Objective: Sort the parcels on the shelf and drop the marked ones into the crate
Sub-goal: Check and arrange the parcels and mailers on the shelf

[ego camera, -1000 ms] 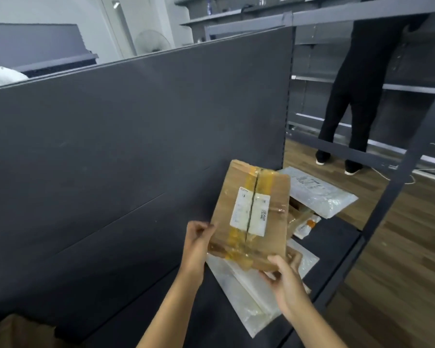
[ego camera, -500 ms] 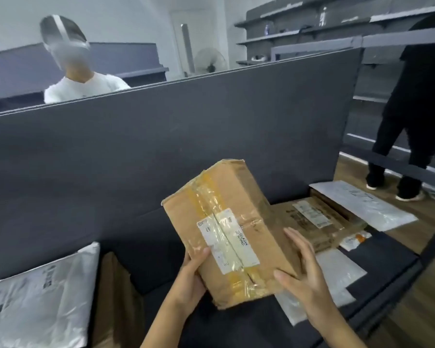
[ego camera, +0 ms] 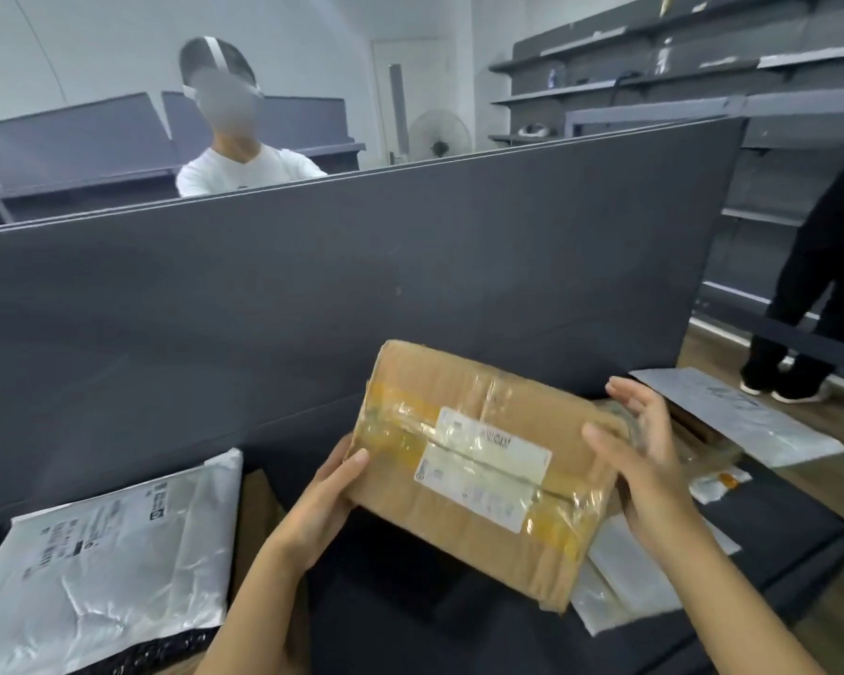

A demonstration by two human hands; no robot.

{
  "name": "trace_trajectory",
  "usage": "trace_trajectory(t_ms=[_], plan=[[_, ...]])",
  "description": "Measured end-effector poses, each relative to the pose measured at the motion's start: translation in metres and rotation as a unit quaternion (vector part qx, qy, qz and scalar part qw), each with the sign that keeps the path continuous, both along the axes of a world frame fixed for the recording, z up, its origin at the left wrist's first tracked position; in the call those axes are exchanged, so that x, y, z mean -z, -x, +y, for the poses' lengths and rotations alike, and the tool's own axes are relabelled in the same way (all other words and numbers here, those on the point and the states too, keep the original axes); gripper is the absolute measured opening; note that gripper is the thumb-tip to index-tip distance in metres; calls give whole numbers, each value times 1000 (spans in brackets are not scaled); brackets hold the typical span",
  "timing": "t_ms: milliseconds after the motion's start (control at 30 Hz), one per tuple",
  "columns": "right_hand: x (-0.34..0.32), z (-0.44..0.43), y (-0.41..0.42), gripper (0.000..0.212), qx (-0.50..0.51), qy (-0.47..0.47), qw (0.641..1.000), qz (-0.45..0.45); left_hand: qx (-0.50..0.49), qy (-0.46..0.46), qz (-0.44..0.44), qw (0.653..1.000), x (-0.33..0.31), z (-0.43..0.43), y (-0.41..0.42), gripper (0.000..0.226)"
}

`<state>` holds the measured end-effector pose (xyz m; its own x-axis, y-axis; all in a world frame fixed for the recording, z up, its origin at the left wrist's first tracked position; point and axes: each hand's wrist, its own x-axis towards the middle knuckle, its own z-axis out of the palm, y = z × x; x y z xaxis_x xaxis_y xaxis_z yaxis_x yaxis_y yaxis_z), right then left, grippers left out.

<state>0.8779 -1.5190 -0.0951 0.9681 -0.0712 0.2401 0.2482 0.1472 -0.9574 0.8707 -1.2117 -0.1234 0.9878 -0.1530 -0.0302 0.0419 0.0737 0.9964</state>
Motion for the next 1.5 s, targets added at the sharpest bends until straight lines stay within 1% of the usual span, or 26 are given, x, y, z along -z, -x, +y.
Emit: trace_trajectory(t_ms=[67,133,167,233,300,367,433,500,567,633,733,767,800,867,900,933,1033,1100,1133,1200,1267,1333,1400,1467,1500], plan=[[-11,2,-18,45,8,-41,995,93,-12,-4,18,1000,-1,-1,0,88],[-21,4,-31,35,-5,-38,985,168,-25,16,36,999,-3,-1,-1,91],[-25,5,-36,36,-10,-23,981,193,-19,33,45,998,-4,-2,-1,89],[-25,7,-42,42,-8,6,974,228,-12,48,65,997,-8,-7,1,72],[-21,11,-42,46,-6,-3,975,223,-22,55,78,995,-10,-11,5,56],[-15,14,-37,49,-32,-56,981,185,-46,72,82,993,-10,-13,8,48],[-9,17,-31,57,-68,-83,982,157,-83,84,93,989,-11,-13,9,45],[-3,20,-28,75,-91,-77,980,160,-125,83,115,982,-13,-15,9,44],[5,24,-23,88,-79,-73,979,173,-167,82,142,972,-17,-20,9,46],[16,30,-18,92,-67,-53,981,174,-200,89,152,964,-19,-24,9,47],[25,42,-11,86,-90,-34,981,166,-222,67,128,964,-22,-29,13,44],[25,45,-11,81,-91,-36,981,168,-220,56,117,967,-23,-31,15,42],[25,46,-11,70,-89,-43,980,171,-215,45,105,970,-24,-32,18,41],[25,47,-15,39,-86,-77,977,179,-206,23,83,975,-27,-34,23,43],[26,46,-18,29,-88,-98,973,189,-207,4,70,976,-29,-34,26,46],[27,44,-20,26,-89,-120,967,207,-207,-18,56,977,-31,-34,29,50],[32,40,-24,36,-93,-203,936,271,-201,-74,3,977,-38,-40,36,59],[37,39,-25,37,-90,-234,922,295,-211,-98,-49,971,-41,-51,41,67],[40,39,-25,39,-92,-243,919,297,-216,-124,-71,966,-41,-57,45,70],[47,40,-26,42,-100,-255,918,287,-215,-176,-94,956,-42,-68,53,64],[50,41,-28,44,-103,-255,921,275,-211,-190,-102,953,-40,-70,55,60],[49,43,-29,46,-90,-247,931,253,-213,-156,-88,961,-36,-60,50,62],[47,46,-28,46,-70,-225,951,198,-212,-84,-31,973,-35,-47,44,56],[42,49,-22,49,-59,-160,978,118,-193,17,34,980,-25,-33,37,42],[39,50,-16,57,-59,-99,991,74,-189,69,53,978,-17,-27,34,35]])
